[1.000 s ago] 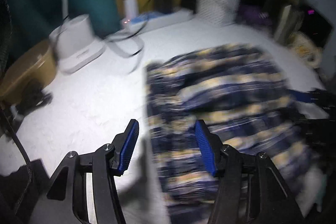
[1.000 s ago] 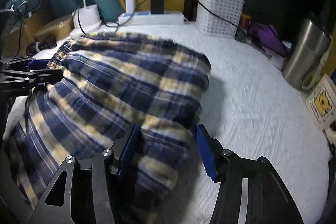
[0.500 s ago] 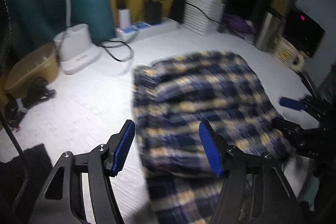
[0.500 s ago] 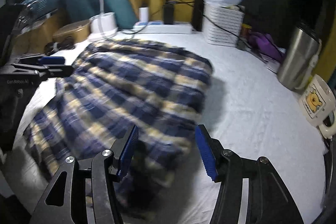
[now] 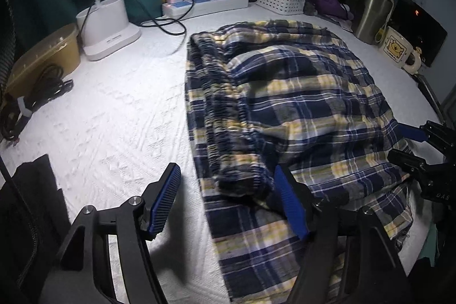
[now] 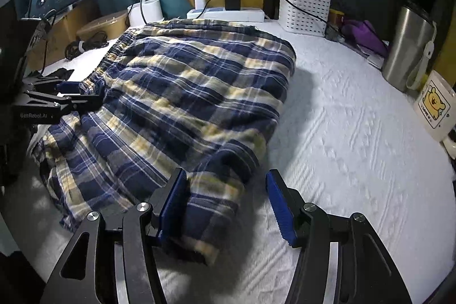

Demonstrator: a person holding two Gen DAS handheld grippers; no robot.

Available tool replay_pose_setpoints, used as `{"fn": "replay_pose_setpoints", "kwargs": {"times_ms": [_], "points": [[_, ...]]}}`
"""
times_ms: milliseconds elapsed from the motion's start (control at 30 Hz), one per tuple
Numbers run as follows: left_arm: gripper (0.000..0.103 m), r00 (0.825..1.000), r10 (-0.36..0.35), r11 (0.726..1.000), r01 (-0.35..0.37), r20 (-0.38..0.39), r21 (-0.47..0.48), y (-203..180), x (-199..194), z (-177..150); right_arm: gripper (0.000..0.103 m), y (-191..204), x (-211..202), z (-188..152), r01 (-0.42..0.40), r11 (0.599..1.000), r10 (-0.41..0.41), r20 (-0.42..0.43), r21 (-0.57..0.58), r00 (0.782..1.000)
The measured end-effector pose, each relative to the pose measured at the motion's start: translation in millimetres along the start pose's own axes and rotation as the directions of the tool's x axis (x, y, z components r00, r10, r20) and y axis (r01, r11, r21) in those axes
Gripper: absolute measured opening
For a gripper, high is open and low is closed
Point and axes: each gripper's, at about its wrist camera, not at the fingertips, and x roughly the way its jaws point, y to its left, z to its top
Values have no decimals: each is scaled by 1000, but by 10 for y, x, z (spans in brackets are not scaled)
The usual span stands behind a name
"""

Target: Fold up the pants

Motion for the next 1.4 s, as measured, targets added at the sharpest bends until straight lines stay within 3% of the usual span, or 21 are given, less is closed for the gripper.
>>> {"fn": "replay_pose_setpoints", "kwargs": {"times_ms": [167, 433, 533, 633, 1233, 1400], "points": [[70, 1000, 1, 1000, -1, -1, -23, 61, -104, -29, 61, -68, -69, -33, -1, 1000, 1, -12, 9, 1000], [70, 998, 22, 1000, -21, 65, -13, 109, -329, 164, 62, -272, -197, 65, 29, 999, -30, 16, 43, 999], [70, 997, 22, 1000, -21, 79, -24, 150, -312, 267, 68, -359, -211, 131, 44, 997, -47, 34, 66, 998], [70, 996, 7, 999, -4, 85, -33, 175, -259, 367, 81, -468, -206, 210, 54, 994, -59, 53, 94, 997], [70, 996, -88, 996, 88, 11, -27, 209, 415, 767, 81, -688, 227, 627, 49, 991, -57, 62, 124, 996], [75, 991, -130, 991, 130, 18, -12, 213, 513, 789, 81, -740, 391, 711, 33, 989, -42, 59, 144, 997]]}}
